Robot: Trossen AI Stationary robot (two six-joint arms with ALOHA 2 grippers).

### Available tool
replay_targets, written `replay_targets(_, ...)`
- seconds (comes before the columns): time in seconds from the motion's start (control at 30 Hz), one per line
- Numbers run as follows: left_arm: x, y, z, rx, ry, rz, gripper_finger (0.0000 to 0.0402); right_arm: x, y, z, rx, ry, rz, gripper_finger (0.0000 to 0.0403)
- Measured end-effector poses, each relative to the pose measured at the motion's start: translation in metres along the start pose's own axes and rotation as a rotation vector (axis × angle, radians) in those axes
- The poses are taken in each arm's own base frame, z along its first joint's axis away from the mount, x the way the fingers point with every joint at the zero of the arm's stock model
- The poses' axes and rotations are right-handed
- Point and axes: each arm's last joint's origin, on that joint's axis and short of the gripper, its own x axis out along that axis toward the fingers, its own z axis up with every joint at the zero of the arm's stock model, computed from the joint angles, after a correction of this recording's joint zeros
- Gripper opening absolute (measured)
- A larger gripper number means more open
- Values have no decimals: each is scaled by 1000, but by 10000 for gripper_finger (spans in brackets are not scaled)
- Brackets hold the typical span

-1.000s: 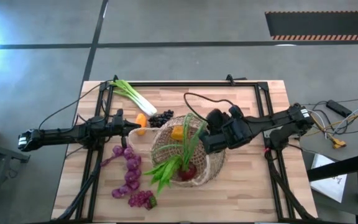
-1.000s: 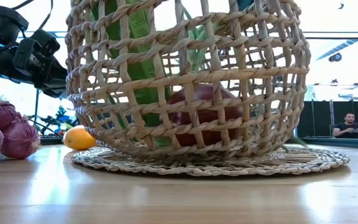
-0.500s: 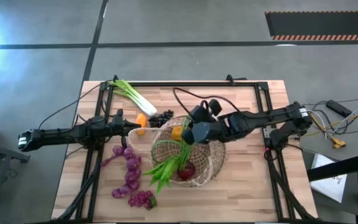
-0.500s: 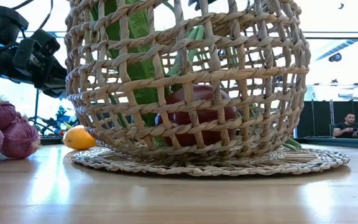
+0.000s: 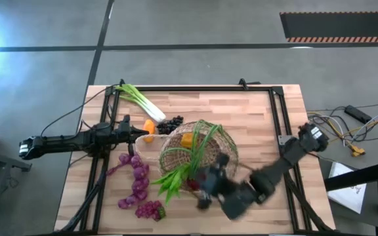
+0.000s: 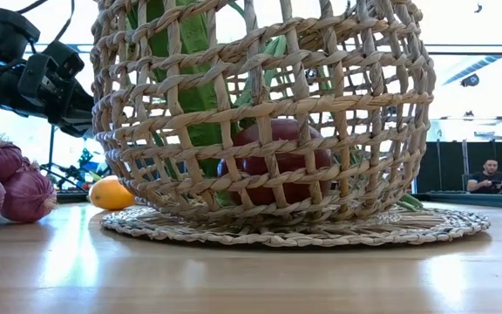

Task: Build produce basket
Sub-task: Put the grapes into the basket

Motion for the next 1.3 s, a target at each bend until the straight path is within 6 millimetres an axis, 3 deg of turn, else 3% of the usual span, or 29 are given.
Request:
replay_targets(0.3, 0, 0, 0, 0, -1, 0, 0, -82, 98, 3, -182, -297, 147, 38)
replay_targets(0.47, 0, 0, 0, 0, 0, 0, 0, -97, 147, -20, -264, -310, 196, 38)
replay_targets(0.7, 0, 0, 0, 0, 0, 0, 0, -75, 208, -67, -386, -297, 187, 38)
replay_targets(0.87, 0, 0, 0, 0, 0, 0, 0, -42, 235, -89, -259, -269, 206, 38)
replay_targets(0.97, 0, 0, 0, 0, -1, 0, 0, -21, 232, -84, -167, -248, 344, 38)
replay_targets(1.1, 0, 0, 0, 0, 1, 0, 0, 7, 219, -80, -7, -86, 526, 38)
replay_targets(1.3, 0, 0, 0, 0, 0, 0, 0, 58, 202, -93, 86, 107, 545, 42)
